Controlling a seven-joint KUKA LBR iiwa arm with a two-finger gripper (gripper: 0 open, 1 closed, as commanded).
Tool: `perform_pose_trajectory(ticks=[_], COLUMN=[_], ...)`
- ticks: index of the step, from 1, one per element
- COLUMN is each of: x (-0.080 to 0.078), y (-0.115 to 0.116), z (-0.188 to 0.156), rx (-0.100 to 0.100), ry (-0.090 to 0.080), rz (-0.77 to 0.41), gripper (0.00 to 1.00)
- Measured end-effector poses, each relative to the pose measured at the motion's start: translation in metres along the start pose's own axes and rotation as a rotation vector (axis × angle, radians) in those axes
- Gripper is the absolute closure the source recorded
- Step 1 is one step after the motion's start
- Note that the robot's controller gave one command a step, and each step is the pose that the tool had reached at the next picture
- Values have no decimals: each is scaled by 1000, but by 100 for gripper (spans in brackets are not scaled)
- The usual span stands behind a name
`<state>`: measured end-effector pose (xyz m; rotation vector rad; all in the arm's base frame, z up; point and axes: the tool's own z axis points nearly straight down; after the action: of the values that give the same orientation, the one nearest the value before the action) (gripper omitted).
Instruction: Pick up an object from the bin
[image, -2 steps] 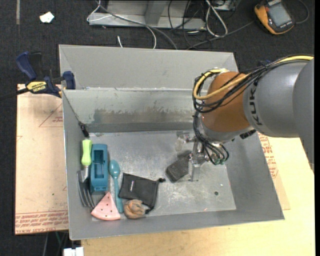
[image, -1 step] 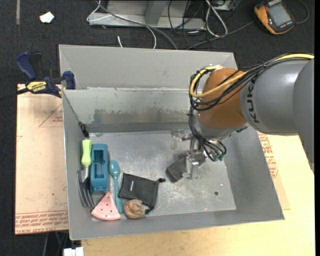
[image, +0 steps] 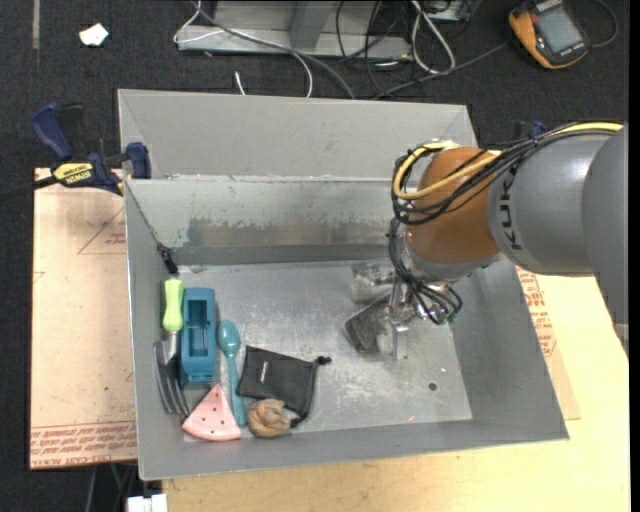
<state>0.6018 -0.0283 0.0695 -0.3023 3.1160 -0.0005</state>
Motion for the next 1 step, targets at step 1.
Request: perform_pose_trajectory(ticks=[1], x=[4], y=[10], z=[-4], rx=[-1], ry=[-9], rz=[-156], gripper=[100])
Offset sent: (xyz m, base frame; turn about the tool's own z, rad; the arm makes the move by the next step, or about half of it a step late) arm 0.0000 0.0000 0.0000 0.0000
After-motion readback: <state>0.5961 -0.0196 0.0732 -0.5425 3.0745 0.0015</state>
